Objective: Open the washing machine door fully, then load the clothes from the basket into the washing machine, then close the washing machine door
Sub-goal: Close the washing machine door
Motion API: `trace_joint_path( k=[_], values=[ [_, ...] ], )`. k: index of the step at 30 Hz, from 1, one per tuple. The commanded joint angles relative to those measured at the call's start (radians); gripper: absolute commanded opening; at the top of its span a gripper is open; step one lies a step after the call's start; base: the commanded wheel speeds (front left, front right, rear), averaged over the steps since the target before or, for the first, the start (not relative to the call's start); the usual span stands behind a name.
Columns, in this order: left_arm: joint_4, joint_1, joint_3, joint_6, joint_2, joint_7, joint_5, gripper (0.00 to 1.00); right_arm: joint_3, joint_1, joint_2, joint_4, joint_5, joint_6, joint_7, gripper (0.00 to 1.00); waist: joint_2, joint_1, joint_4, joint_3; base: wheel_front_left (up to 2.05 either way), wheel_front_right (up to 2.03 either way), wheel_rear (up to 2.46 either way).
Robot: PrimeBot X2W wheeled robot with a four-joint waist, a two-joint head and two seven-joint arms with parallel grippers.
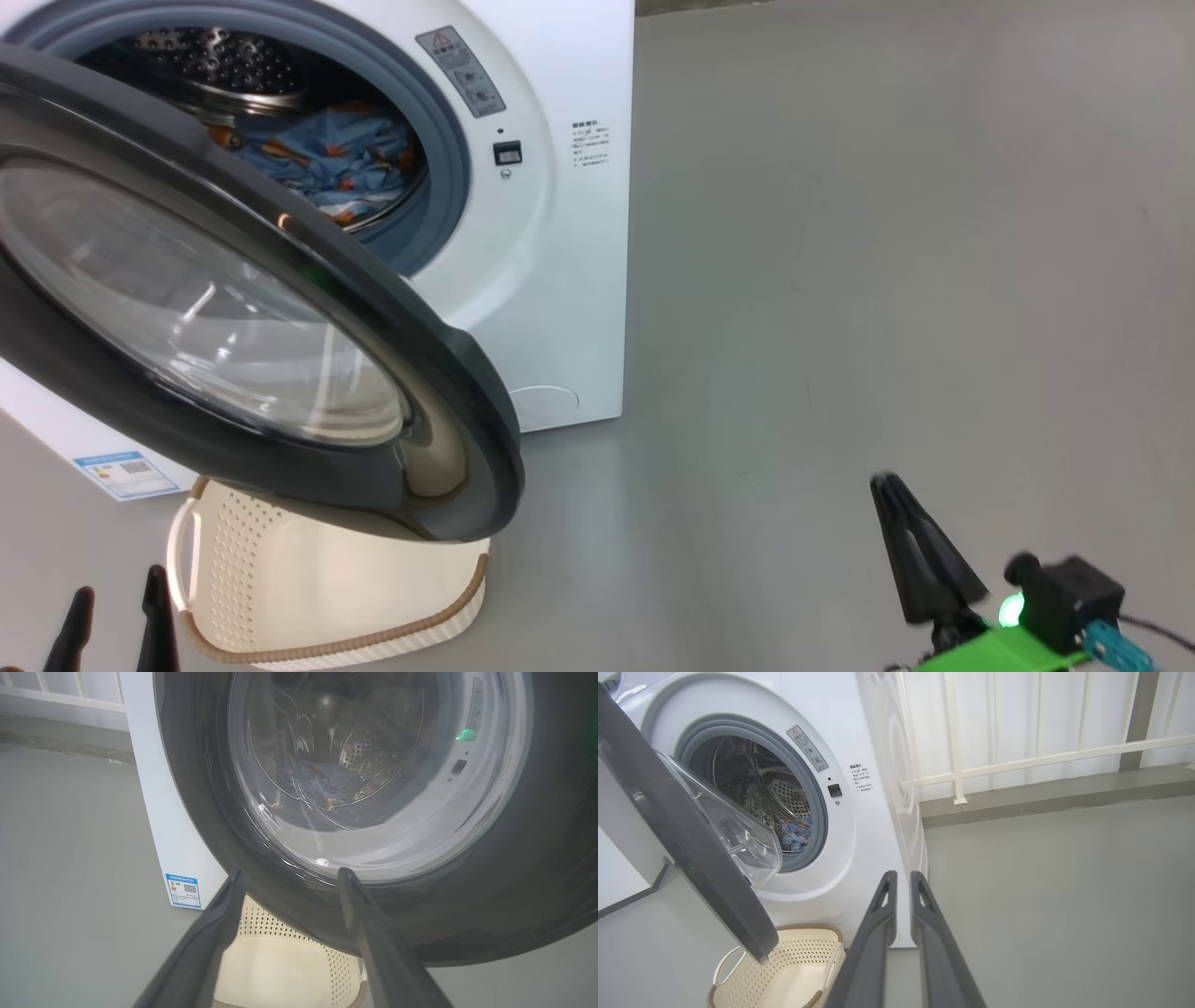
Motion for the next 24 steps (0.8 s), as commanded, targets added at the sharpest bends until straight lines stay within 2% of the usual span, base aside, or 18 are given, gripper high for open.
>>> trace_joint_path(
  k=[1, 9, 16, 24],
  values=[
    [-0.034, -0.025, 0.04, -0.002, 0.013, -0.009, 0.01, 1.0, 0.045, -0.061, -0.013, -0.041, 0.015, 0.006, -0.012, 0.0, -0.0001, 0.0, 0.005, -0.005, 0.0, 0.0, 0.0],
    [-0.054, -0.028, 0.035, -0.002, -0.004, -0.009, 0.011, 1.0, 0.163, -0.218, -0.014, -0.135, 0.033, 0.006, -0.012, 0.0, -0.0001, 0.0, 0.031, -0.015, 0.0, 0.0, 0.0],
    [-0.057, -0.03, 0.027, -0.002, -0.015, -0.009, 0.004, 1.0, 0.298, -0.327, 0.014, -0.224, 0.034, 0.006, -0.012, 0.0, -0.0001, 0.0, 0.074, -0.02, 0.0, 0.0, 0.0],
    [-0.056, -0.023, 0.007, -0.002, -0.033, -0.009, 0.009, 1.0, 0.492, -0.362, 0.032, -0.14, 0.075, 0.006, -0.012, 0.0, -0.0001, 0.0, 0.133, -0.029, 0.0, 0.0, 0.0]
  ],
)
